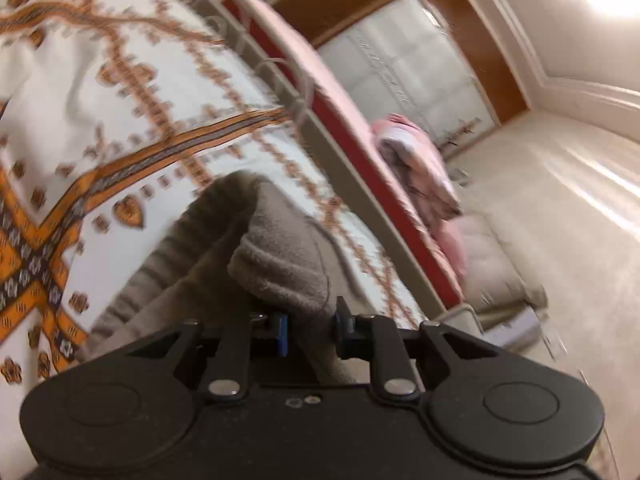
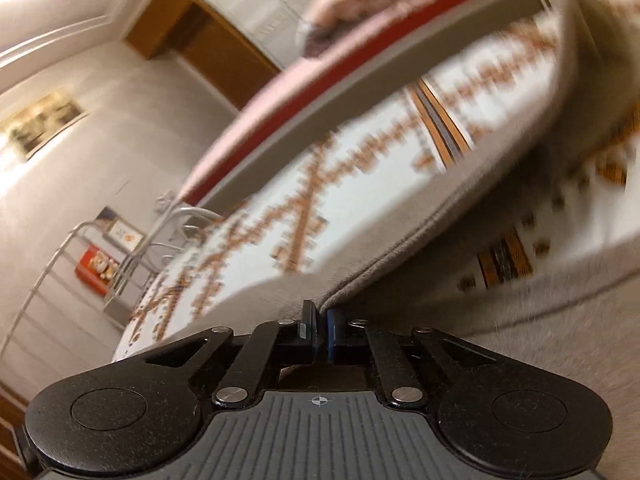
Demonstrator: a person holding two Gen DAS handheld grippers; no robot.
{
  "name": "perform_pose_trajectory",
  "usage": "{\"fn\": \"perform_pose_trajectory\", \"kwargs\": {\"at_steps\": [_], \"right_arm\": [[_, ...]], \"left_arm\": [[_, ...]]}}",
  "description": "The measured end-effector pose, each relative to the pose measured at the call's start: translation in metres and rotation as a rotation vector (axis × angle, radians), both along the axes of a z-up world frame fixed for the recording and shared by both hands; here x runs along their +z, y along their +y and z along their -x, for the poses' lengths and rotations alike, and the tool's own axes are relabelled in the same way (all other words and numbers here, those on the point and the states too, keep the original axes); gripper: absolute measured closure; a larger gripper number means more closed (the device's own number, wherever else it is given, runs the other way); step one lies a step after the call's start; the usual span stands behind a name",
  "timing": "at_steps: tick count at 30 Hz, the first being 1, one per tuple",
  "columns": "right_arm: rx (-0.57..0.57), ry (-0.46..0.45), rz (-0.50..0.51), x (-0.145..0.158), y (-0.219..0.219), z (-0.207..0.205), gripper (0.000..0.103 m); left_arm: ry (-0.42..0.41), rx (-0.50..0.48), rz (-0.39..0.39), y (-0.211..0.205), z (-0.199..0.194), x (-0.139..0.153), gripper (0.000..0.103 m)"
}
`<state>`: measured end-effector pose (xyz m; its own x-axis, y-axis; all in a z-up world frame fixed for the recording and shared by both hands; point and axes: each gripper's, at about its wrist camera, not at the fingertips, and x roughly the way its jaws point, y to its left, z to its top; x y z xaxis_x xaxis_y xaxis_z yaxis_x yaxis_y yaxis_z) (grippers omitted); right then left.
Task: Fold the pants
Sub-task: 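Lift the held sweatpants edge with both grippers and fold it over the other half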
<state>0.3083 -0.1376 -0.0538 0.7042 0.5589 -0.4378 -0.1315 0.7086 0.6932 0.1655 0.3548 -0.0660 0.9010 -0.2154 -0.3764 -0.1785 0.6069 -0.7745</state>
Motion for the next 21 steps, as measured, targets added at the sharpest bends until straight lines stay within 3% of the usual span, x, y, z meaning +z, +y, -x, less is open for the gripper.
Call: {"fn": "perform_pose_trajectory", "kwargs": {"at_steps": [5,8,11,14,17,21], "right_arm": [[0.072,-0.127,0.081,0.042,-0.004,0.057,0.098],[0.129,-0.155,0.136,0.048,0.006,0.090,0.098],[0.179,-0.104,0.192,0.027,0.021,0.110,0.098],[0.217,0.003,0.240,-0.010,0.040,0.113,0.098],[0.208,0.041,0.231,-0.022,0.042,0.116,0.098],[0.198,-0.028,0.206,0.000,0.034,0.123,0.098]], "left_arm": [[-0.035,-0.042,-0.024,0.007,0.028,0.018,0.093],[0.001,-0.063,-0.070,0.006,0.045,0.020,0.093],[0.075,-0.069,-0.140,0.005,0.054,0.011,0.093],[0.182,-0.086,-0.213,-0.001,0.050,-0.003,0.093],[0.171,-0.081,-0.202,0.002,0.054,-0.002,0.093],[0.119,-0.083,-0.213,0.002,0.061,0.011,0.093]]}}
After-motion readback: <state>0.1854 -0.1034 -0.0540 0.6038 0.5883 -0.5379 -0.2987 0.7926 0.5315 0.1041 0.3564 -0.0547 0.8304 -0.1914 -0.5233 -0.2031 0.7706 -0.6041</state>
